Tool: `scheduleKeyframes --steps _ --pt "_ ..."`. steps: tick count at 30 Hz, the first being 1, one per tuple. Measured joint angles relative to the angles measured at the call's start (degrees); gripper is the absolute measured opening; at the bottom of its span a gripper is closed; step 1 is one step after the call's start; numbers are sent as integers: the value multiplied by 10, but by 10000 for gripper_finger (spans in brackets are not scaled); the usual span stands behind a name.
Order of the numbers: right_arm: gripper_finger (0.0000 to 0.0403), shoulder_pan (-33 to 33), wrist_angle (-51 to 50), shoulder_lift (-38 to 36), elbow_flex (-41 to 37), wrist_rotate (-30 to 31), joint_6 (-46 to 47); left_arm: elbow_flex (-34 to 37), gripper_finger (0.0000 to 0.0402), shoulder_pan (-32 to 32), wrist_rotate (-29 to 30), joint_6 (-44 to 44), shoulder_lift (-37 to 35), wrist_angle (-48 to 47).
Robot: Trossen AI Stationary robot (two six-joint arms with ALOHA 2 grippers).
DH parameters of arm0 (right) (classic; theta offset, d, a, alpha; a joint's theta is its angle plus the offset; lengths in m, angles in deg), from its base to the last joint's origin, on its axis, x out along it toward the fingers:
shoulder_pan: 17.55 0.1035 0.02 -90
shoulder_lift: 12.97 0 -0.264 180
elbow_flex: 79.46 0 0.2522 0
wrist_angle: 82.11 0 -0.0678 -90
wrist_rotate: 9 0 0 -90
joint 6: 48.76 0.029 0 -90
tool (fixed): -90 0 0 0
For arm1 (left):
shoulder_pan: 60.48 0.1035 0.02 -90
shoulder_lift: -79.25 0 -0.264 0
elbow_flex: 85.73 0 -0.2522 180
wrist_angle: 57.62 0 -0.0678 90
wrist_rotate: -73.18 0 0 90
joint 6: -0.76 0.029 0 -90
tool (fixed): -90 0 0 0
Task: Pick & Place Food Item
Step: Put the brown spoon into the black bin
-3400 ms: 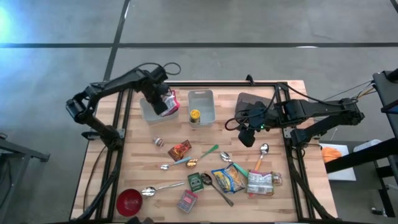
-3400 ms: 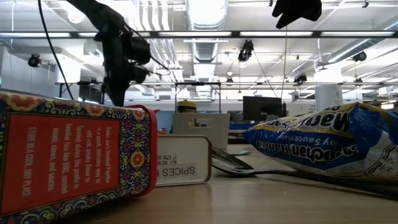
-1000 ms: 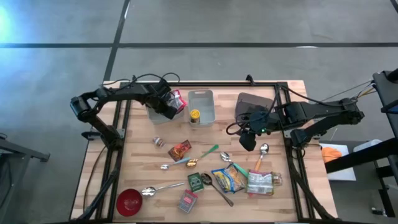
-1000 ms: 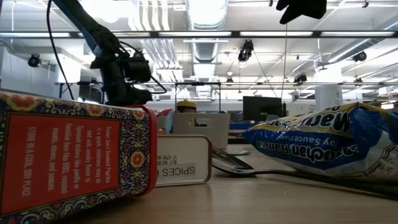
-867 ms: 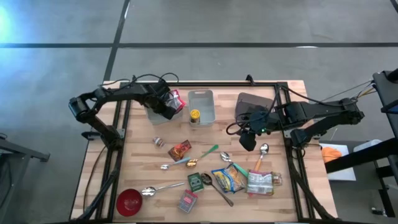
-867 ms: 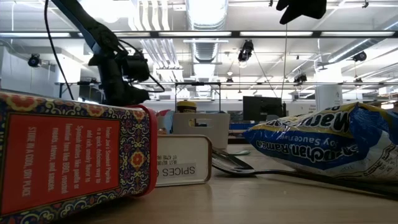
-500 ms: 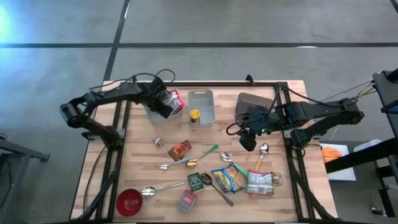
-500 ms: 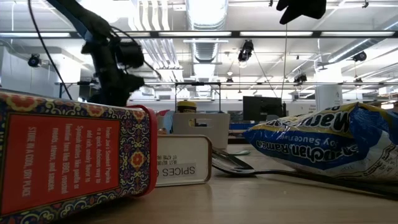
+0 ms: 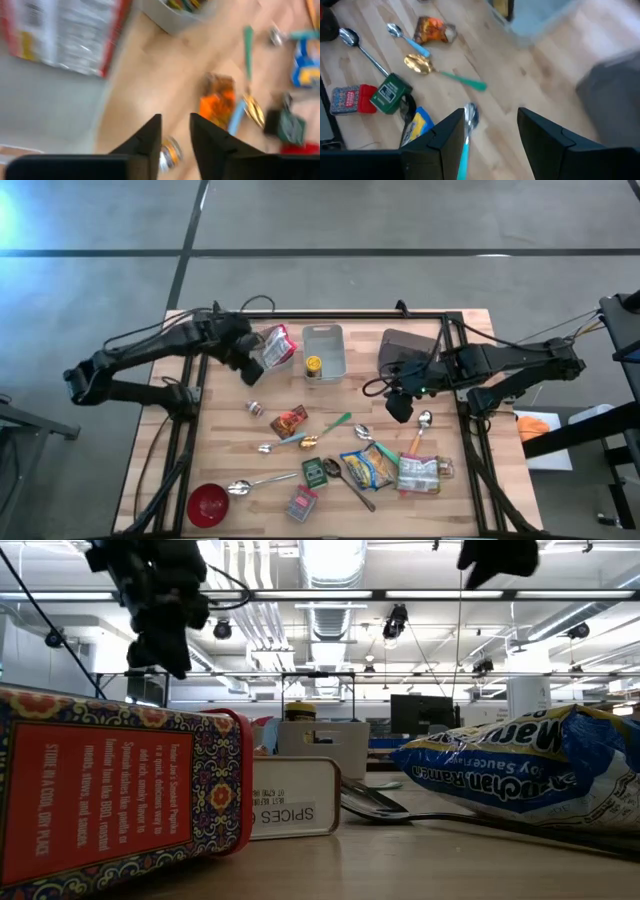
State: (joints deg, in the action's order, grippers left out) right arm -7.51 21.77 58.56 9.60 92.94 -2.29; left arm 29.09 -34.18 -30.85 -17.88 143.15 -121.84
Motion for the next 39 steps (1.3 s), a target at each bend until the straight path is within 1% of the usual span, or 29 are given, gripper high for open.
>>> scheduleKeyframes --steps 3,5,9,11,13,15,18,20,27,30,32,39 --pt "178 0 -23 0 -8 -44 44 0 156 -56 -2 -22 -3 -10" --pt "178 1 -32 0 -16 -58 73 0 182 -88 -2 -44 -3 -8" --pt "178 5 -37 0 -45 -60 118 -1 216 -132 -1 -79 -3 2" --pt "178 5 -55 0 -68 -62 166 -1 224 -143 -1 -100 -3 3" --pt "178 5 -80 0 -98 -68 251 0 227 -149 1 -122 -3 7" --pt "178 7 -107 0 -133 -96 332 0 227 -152 1 -134 -3 7" --pt "178 16 -107 -3 -184 -147 397 0 228 -154 1 -144 -3 7" --pt "178 26 -86 -4 -214 -157 433 0 228 -154 1 -144 -4 14" --pt "178 53 29 -6 -296 -156 543 0 228 -154 3 -140 -4 17" --pt "178 67 62 -7 -325 -144 589 0 228 -154 3 -139 -4 18" --pt "178 78 79 -7 -338 -135 616 0 228 -154 3 -137 -4 18" --pt "178 108 97 -7 -372 -133 686 -1 228 -154 3 -127 -4 18"
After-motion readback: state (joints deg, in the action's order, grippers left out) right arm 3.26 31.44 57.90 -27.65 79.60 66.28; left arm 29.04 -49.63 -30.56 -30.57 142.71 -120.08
